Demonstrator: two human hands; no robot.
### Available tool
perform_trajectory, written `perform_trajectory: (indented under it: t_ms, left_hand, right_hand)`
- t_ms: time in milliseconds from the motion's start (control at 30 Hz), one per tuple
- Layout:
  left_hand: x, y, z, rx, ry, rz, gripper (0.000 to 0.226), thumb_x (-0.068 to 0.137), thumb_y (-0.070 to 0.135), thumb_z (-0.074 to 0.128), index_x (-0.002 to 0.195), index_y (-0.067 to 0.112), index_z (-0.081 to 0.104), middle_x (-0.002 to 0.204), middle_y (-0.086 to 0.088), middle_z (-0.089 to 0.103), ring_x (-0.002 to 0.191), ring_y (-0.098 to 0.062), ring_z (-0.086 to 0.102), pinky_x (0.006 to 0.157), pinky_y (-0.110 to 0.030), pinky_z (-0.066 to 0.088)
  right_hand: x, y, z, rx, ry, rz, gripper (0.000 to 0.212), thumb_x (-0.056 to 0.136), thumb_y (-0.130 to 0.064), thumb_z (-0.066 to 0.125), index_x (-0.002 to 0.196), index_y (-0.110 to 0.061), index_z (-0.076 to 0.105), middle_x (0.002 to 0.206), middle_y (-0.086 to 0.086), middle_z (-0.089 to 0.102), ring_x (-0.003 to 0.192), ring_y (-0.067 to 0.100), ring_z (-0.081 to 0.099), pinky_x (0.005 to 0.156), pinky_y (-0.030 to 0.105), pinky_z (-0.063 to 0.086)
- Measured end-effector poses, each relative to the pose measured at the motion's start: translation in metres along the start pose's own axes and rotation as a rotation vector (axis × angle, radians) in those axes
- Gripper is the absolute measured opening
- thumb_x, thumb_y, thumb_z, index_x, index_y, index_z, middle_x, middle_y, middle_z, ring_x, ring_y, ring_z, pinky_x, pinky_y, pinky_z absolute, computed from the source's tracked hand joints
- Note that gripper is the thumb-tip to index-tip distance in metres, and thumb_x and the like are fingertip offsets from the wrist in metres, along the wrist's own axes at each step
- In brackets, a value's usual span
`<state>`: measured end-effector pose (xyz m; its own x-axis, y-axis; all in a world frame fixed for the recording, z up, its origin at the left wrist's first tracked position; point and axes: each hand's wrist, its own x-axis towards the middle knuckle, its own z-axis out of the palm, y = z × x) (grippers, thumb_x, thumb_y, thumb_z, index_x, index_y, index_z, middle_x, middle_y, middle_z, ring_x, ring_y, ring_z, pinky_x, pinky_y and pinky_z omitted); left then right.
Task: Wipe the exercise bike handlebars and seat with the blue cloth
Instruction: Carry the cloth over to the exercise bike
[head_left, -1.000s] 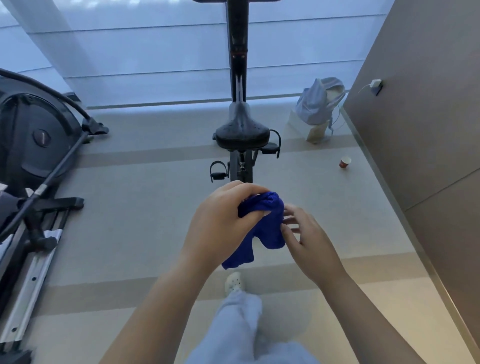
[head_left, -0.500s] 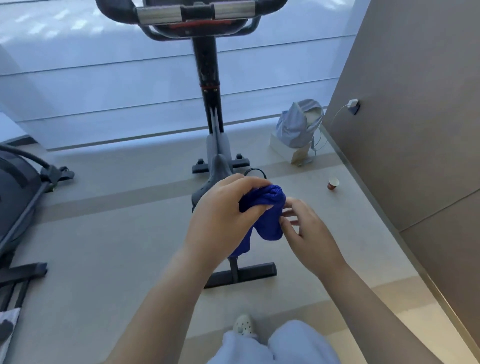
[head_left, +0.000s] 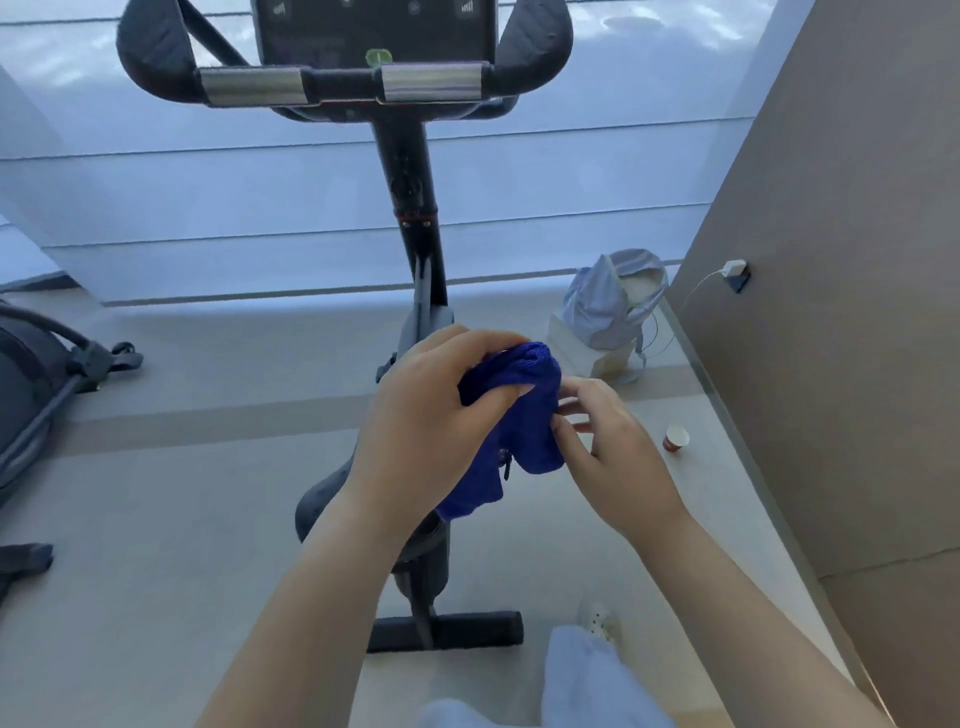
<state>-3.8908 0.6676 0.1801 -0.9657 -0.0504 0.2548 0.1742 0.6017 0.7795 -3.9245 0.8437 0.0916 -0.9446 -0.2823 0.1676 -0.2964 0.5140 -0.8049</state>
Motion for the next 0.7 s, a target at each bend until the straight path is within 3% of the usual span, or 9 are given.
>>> perform_trajectory:
  t_ms: [333, 700]
  left_hand:
    - [0.115, 0.051, 0.069, -0.023, 0.252, -0.067, 0.032, 0.083, 0.010, 0.065, 0.104, 0.033, 0.069, 0.096, 0.018, 0.063, 0.090, -0.003, 0.059, 0.073, -0.012, 0.043]
    - [0.231, 0.062, 0.046, 0.173, 0.400, 0.089, 0.033, 0.084, 0.009, 0.062, 0.110, 0.028, 0.067, 0.095, 0.024, 0.060, 0.092, 0.004, 0.055, 0.078, -0.006, 0.037]
  right_hand:
    - [0.147, 0.053, -0.099, -0.003, -0.130, -0.204, 0.028, 0.093, -0.013, 0.049, 0.117, -0.028, 0.055, 0.109, -0.012, 0.057, 0.102, 0.006, 0.056, 0.086, 0.035, 0.050]
    - [0.273, 0.038, -0.122, 0.076, -0.092, -0.373, 0.020, 0.093, -0.017, 0.052, 0.111, -0.022, 0.057, 0.107, -0.012, 0.059, 0.103, 0.007, 0.056, 0.087, 0.033, 0.050]
